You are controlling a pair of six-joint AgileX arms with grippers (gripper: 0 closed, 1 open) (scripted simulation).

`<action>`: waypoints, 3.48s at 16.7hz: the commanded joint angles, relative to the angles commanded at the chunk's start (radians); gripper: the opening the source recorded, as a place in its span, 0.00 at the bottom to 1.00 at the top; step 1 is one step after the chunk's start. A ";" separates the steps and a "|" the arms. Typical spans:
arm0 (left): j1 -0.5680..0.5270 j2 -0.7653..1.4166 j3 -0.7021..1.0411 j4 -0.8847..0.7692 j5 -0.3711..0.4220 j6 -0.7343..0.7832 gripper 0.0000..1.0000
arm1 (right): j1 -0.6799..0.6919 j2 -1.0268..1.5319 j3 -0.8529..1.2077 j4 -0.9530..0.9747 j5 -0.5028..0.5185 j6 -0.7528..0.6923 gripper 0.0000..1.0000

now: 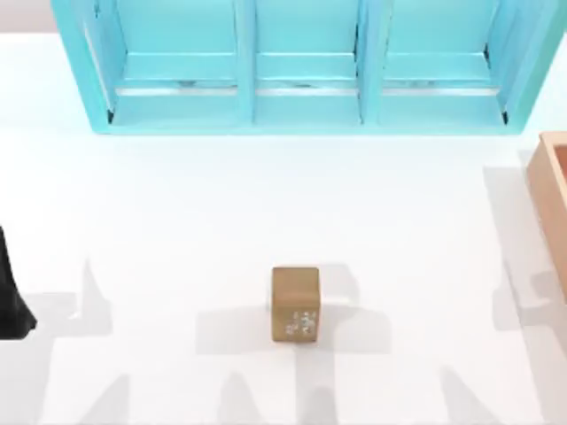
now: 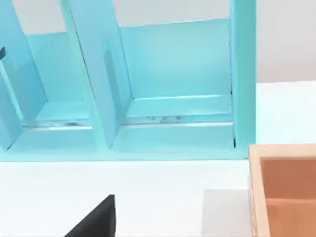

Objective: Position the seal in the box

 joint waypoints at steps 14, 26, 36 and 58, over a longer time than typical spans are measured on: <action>0.000 0.000 0.000 0.000 0.000 0.000 1.00 | 0.587 1.424 1.245 -0.887 0.007 0.574 1.00; 0.000 0.000 0.000 0.000 0.000 0.000 1.00 | 0.670 1.964 1.776 -1.229 -0.002 0.720 1.00; 0.000 0.000 0.000 0.000 0.000 0.000 1.00 | 0.669 1.994 1.593 -1.010 -0.002 0.720 1.00; 0.000 0.000 0.000 0.000 0.000 0.000 1.00 | 0.673 2.021 1.468 -0.864 -0.002 0.724 0.00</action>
